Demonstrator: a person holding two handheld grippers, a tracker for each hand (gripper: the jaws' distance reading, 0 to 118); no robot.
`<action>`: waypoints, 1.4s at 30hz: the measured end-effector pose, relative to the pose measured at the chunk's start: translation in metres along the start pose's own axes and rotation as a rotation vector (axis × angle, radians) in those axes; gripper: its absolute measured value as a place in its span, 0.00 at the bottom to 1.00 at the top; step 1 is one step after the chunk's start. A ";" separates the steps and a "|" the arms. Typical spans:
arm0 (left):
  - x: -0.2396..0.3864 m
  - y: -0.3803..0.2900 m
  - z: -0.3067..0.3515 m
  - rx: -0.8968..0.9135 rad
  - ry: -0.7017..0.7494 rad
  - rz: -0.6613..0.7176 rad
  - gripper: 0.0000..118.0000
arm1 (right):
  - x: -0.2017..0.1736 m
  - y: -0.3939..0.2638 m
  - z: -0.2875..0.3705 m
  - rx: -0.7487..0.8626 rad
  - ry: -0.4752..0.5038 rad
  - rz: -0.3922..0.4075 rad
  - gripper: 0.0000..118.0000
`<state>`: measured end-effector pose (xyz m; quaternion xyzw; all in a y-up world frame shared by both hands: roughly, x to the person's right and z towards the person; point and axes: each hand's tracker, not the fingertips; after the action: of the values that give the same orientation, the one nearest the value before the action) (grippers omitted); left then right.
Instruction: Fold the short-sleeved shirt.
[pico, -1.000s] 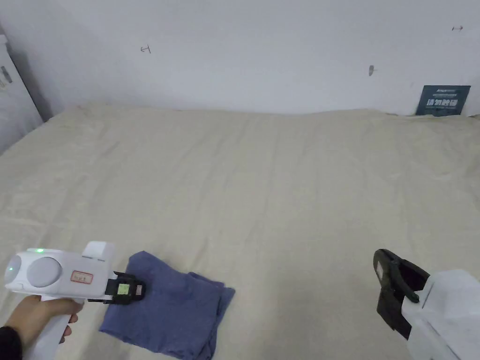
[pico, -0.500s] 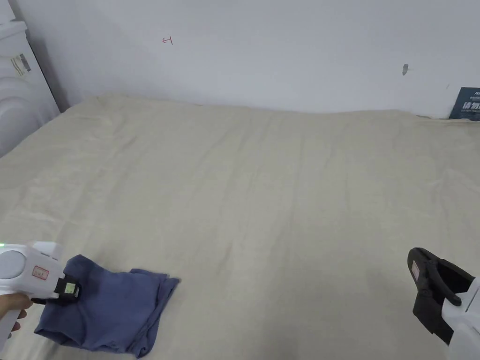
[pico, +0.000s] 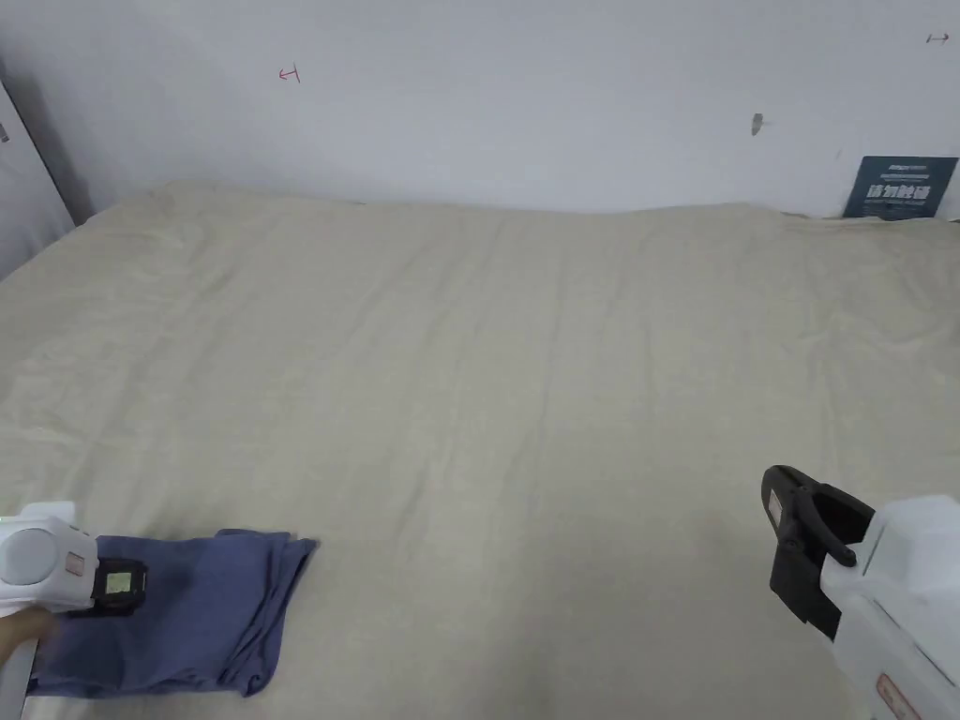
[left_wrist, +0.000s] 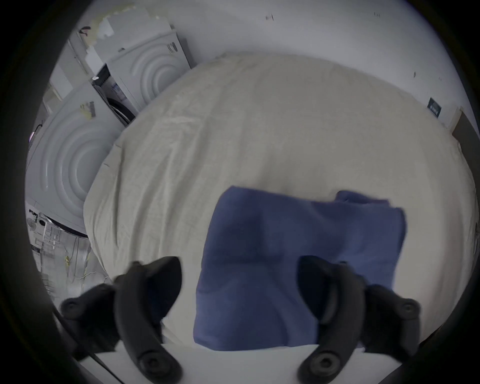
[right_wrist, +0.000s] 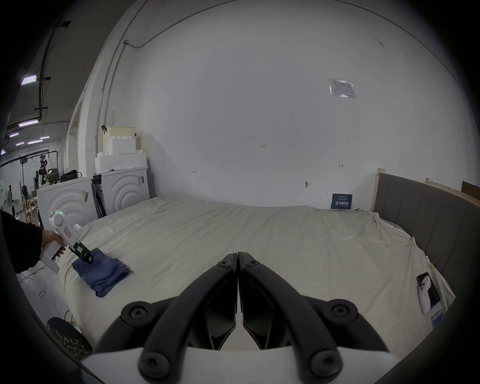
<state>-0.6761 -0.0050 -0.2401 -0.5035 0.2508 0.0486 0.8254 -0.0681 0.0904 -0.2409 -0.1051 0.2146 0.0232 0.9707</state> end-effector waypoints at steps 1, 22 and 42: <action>0.002 -0.002 0.014 0.060 -0.022 0.013 0.89 | 0.003 0.003 0.005 0.002 -0.006 -0.001 0.00; 0.163 -0.046 0.294 1.004 -0.160 0.062 0.88 | 0.073 0.074 0.101 0.201 -0.200 0.009 0.00; 0.247 -0.097 0.318 1.170 -0.318 -0.024 0.00 | 0.064 0.083 0.123 0.245 -0.316 -0.010 0.00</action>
<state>-0.3129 0.1771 -0.1596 0.0446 0.1037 -0.0320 0.9931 0.0332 0.1977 -0.1750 0.0177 0.0602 0.0081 0.9980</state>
